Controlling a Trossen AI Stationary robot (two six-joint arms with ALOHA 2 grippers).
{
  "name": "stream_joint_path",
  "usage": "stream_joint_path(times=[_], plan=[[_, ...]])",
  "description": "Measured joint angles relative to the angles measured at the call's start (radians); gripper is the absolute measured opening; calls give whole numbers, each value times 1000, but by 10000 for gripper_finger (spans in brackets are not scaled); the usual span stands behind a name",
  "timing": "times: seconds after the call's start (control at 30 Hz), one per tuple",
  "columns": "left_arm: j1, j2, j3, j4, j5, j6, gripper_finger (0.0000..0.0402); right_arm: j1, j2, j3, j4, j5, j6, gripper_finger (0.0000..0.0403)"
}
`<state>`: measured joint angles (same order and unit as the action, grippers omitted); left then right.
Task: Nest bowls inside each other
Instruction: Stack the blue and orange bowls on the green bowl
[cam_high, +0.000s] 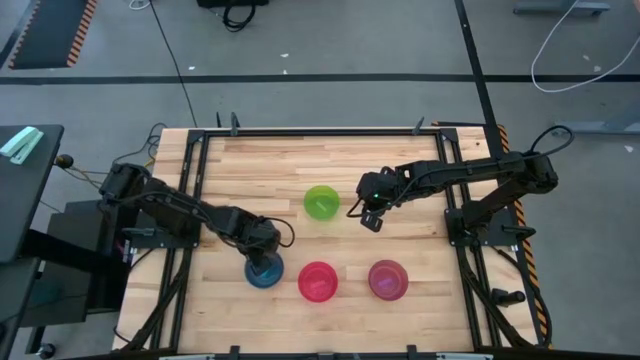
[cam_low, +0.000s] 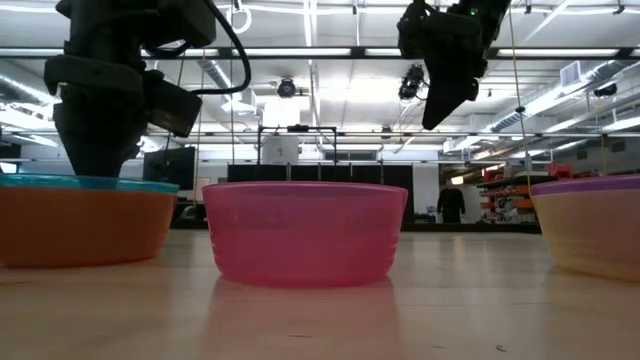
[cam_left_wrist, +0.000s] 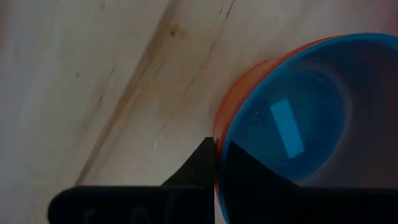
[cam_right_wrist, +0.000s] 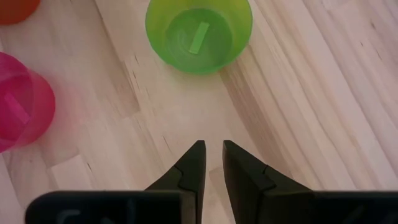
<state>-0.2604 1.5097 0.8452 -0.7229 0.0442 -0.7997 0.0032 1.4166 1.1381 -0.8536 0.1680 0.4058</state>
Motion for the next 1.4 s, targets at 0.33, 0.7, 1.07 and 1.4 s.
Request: stream_joint_path(times=[0.33, 0.7, 1.07, 1.4], plan=[[90, 0, 92, -17, -6, 135, 12, 41, 0, 0, -36, 0, -5, 64], [197, 0, 318, -143, -57, 254, 12, 194, 0, 0, -41, 1, 57, 64], [335, 4, 386, -140, -59, 330, 12, 367, 0, 0, -153, 146, 264, 64], [496, 92, 388, -13, -24, 485, 12, 451, 0, 0, -152, 180, 354, 64]])
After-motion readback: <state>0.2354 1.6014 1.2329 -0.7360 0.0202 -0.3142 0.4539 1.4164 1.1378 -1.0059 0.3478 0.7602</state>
